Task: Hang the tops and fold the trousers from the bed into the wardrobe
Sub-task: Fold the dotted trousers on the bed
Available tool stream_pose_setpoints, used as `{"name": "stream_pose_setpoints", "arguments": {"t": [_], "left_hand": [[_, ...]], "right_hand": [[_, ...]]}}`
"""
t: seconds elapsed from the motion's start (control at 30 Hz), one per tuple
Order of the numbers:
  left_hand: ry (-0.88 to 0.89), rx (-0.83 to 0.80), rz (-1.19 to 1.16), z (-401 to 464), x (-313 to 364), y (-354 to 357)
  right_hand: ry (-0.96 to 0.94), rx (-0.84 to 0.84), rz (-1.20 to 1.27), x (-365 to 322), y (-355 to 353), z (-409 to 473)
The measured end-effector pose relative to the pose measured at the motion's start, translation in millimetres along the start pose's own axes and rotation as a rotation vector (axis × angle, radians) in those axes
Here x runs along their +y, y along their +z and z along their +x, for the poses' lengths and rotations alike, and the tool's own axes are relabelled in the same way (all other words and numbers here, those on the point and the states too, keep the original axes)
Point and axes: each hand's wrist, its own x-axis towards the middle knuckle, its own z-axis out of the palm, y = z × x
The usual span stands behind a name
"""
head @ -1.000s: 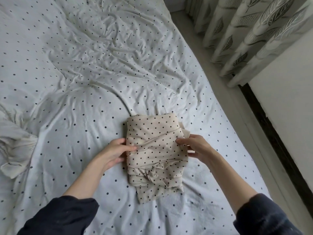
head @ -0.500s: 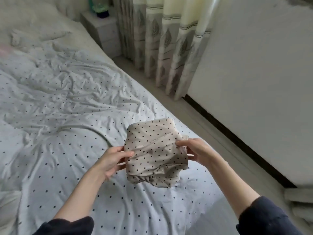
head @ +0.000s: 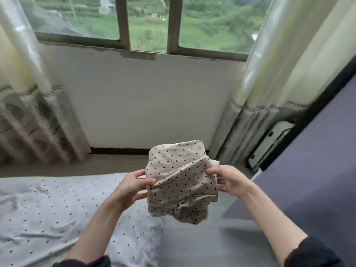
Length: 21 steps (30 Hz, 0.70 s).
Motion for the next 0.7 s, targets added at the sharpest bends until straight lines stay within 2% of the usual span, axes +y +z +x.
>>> {"name": "stream_pose_setpoints", "arguments": {"t": [0.33,0.53,0.7], "left_hand": [[0.016,-0.502,0.261,4.5,14.8,300.1],[0.044,-0.754,0.358,-9.7,28.8,447.5],[0.095,-0.914,0.430,-19.1,72.2,562.7]], "right_hand": [[-0.053,0.458,0.294,57.2,-268.8,-145.2],[-0.130,0.678,0.409,71.1,-374.7,-232.5],[-0.199,0.856,0.444,47.0,-446.0,-294.1]]}}
